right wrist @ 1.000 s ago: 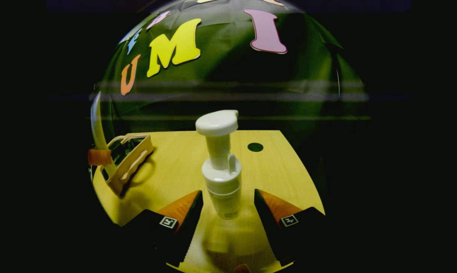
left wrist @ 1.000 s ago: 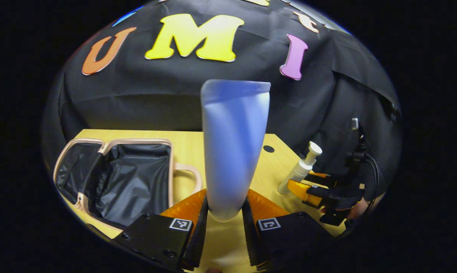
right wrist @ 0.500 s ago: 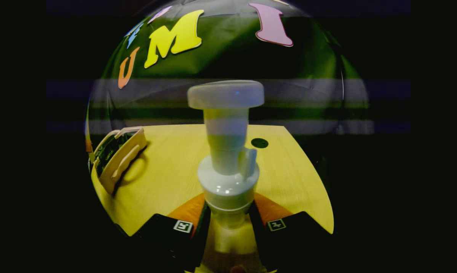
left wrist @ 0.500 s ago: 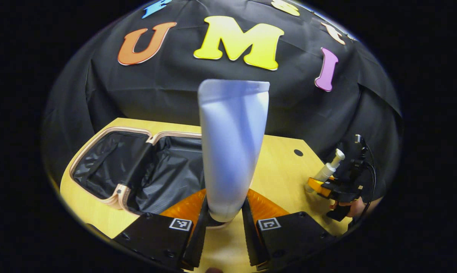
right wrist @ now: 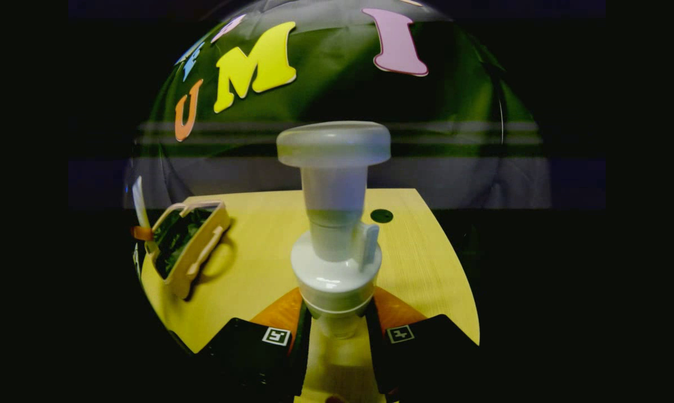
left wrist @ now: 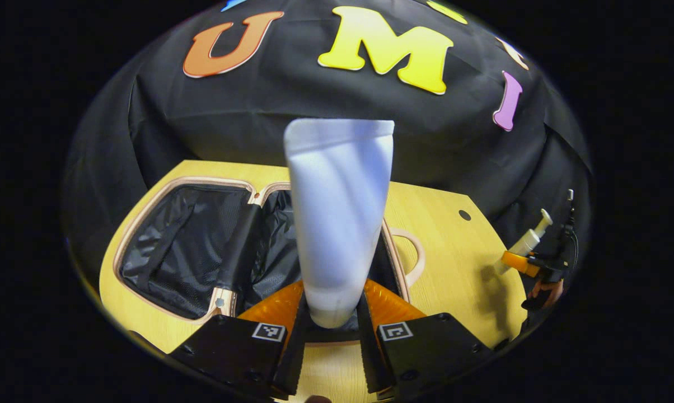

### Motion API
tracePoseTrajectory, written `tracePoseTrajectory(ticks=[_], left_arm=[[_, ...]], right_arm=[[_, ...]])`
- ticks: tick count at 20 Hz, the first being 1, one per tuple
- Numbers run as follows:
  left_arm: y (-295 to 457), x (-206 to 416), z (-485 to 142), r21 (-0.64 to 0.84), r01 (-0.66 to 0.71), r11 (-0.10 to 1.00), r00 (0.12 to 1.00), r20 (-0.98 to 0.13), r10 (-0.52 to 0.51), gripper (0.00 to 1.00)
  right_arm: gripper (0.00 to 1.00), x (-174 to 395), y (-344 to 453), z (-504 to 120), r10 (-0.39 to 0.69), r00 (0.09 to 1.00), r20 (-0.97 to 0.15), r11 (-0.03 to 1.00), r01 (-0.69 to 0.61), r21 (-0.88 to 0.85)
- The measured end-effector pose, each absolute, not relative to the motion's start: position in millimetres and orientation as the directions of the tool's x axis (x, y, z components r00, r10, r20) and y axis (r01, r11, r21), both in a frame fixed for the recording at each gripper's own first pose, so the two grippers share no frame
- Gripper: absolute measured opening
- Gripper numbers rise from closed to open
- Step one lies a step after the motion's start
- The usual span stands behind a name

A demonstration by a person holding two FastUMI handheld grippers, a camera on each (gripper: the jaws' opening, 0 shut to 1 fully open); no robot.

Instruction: First open the suitcase, pack the skin care products into it, and then close the suitcase.

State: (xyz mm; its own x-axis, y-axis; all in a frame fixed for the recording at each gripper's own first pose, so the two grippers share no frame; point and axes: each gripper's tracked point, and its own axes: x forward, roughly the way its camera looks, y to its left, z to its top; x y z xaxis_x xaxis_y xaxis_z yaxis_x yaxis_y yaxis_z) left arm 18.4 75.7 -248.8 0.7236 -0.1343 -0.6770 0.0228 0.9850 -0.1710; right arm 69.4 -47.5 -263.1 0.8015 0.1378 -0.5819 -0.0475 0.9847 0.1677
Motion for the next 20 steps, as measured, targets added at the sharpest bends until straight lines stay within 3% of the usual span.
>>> tracePoseTrajectory(ticks=[4,7,14,20], left_arm=[[97,37,-276,-0.205,0.026,0.979,0.665,-0.727,-0.170,0.45],[120,42,-308,-0.167,-0.014,0.986,0.576,-0.807,-0.128,0.45],[131,41,-337,-0.160,-0.084,0.983,0.430,-0.896,-0.109,0.45],[131,46,-340,-0.127,-0.079,0.989,0.375,-0.923,-0.089,0.45]], right_arm=[[0.45,33,-21,-215,0.245,0.774,-0.584,0.960,-0.107,0.260],[0.45,10,-4,-190,0.290,0.753,-0.591,0.945,-0.126,0.303],[0.45,-9,22,-161,0.287,0.751,-0.594,0.946,-0.124,0.300],[0.45,-9,57,-148,0.333,0.735,-0.591,0.934,-0.170,0.314]])
